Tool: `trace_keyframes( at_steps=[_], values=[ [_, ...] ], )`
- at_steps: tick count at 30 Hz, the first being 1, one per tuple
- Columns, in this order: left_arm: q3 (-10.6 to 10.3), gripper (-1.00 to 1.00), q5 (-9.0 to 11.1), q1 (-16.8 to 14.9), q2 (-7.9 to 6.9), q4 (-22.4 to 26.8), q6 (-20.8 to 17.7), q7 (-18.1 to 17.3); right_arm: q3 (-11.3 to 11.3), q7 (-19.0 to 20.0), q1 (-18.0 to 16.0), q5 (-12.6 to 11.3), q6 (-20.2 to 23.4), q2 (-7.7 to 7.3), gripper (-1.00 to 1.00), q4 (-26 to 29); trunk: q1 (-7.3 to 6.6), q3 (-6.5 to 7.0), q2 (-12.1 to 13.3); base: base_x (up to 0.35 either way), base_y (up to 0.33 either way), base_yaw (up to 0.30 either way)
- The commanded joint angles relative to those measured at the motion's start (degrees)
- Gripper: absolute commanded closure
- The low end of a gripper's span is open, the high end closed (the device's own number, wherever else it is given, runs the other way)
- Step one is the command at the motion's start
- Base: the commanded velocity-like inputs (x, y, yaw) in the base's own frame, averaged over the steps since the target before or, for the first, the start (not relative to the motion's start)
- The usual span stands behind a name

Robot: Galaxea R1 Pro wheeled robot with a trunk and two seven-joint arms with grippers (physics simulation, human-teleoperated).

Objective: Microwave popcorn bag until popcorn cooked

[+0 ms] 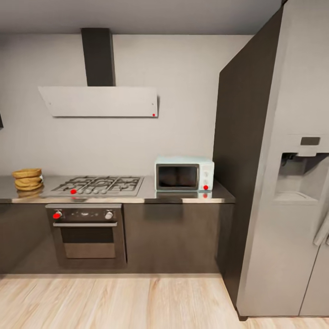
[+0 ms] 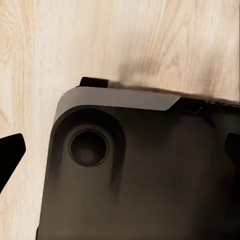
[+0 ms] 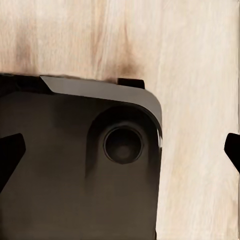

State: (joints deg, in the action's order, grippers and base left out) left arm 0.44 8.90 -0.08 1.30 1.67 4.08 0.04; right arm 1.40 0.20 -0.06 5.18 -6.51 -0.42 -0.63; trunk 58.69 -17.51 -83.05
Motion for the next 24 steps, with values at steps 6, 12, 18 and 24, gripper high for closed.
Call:
trace_keyframes(
  at_steps=[6, 12, 18, 24],
  values=[
    [0.01, -1.0, 0.41, -0.01, 0.01, 0.0, 0.14, 0.01, 0.11, -0.02, -0.02, 0.54, -0.15, 0.0, -1.0, -0.07, 0.04, -0.04, -0.03, 0.326, -0.111, 0.0],
    [0.02, -1.0, 0.41, -0.01, 0.01, 0.0, 0.21, 0.0, 0.17, -0.02, -0.02, 0.54, -0.15, -0.02, -1.0, -0.07, 0.04, -0.04, -0.03, 0.326, -0.111, 0.0],
    [0.01, -1.0, 0.4, -0.01, 0.01, 0.0, 0.23, 0.02, 0.18, -0.02, -0.02, 0.41, -0.25, -0.08, -1.0, -0.07, 0.04, -0.04, -0.03, 0.326, -0.11, 0.0],
    [0.03, -1.0, 0.39, -0.01, 0.01, 0.0, 0.23, 0.03, 0.38, 0.11, -0.02, 0.49, -0.21, -0.12, -1.0, 0.07, 0.04, -0.04, -0.03, 0.326, -0.089, 0.0]
  ],
)
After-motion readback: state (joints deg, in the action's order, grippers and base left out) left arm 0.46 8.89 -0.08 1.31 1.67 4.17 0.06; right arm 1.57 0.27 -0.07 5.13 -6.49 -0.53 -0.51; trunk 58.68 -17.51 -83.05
